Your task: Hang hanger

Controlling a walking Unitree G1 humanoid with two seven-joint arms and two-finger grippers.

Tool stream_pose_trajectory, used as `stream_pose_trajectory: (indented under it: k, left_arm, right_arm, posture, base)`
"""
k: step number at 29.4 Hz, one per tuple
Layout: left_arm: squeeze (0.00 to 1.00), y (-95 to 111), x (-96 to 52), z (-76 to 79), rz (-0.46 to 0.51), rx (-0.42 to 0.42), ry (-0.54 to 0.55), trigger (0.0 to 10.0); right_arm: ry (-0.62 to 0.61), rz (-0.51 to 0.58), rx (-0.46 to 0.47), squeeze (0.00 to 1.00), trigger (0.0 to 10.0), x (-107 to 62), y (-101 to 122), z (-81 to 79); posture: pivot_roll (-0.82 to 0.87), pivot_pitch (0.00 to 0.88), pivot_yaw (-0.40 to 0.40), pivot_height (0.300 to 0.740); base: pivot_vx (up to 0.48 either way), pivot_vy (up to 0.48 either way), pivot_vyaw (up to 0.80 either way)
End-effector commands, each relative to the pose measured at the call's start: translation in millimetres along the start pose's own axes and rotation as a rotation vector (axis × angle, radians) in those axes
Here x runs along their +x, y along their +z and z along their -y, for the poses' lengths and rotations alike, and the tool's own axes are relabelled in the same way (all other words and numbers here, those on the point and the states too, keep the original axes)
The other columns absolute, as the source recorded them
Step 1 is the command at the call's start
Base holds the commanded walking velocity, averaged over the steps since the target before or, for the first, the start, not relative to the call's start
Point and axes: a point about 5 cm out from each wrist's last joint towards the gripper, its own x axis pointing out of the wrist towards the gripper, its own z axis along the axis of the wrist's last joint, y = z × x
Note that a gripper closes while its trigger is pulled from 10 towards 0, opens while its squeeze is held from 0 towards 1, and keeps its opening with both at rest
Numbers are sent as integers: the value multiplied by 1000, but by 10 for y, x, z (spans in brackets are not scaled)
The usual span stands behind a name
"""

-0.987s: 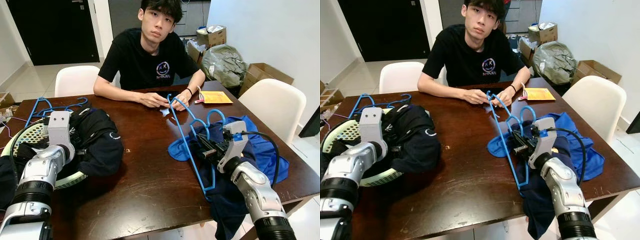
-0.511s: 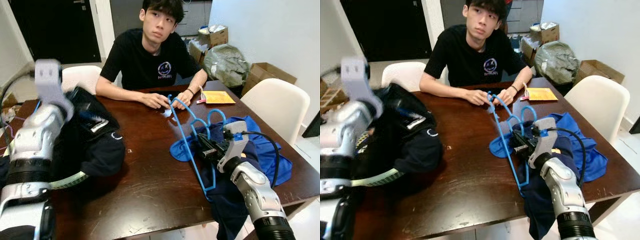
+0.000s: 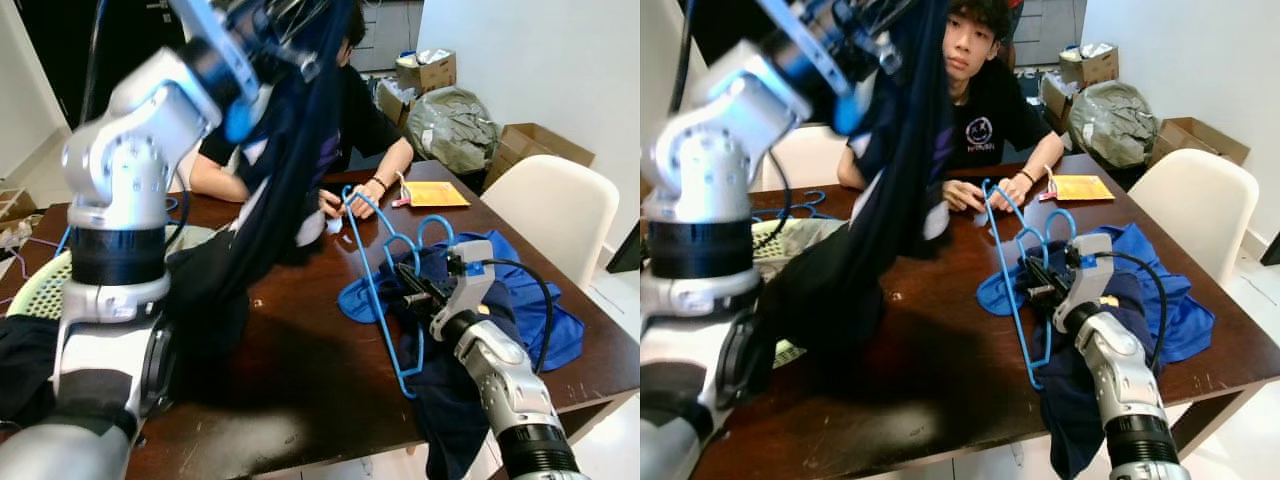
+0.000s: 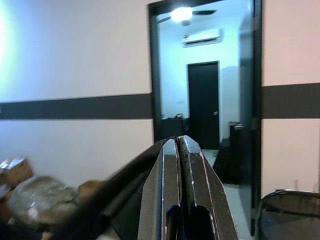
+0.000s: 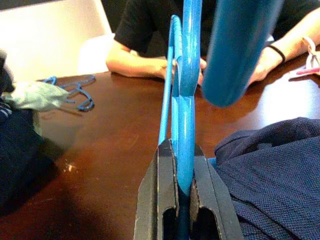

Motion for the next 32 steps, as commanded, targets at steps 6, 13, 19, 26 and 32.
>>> stream_pose_trajectory:
  k: [6, 13, 19, 26, 32]
  left_arm:
    - [0, -387, -143, -25, -124, -119, 30, 0]
    - [0, -1568, -790, 110, -699, -23, 16, 0]
    - [0, -1996, -1142, 420, -912, 11, -107, 0]
    - [0, -2003, -1236, 715, -939, -31, -300, 0]
    - [0, -1794, -1399, 831, -977, -63, -497, 0]
  right_arm:
    - [-25, -46, 36, 0, 10000, -24, -150, 13]
    - [-25, -45, 43, 0, 10000, -11, -149, 11]
    - [-27, -44, 49, 0, 10000, -16, -145, 16]
    - [-26, -46, 53, 0, 10000, -13, -147, 19]
    - [-25, -48, 59, 0, 10000, -12, -147, 23]
  posture:
    - [-4, 0, 56, 740]
    - [1, 0, 54, 740]
    - [1, 0, 48, 740]
    - [-1, 0, 47, 740]
    - [-4, 0, 49, 740]
  base:
    - [0, 0, 0]
    - [0, 0, 0]
    - [0, 0, 0]
    - [0, 0, 0]
    - [0, 0, 0]
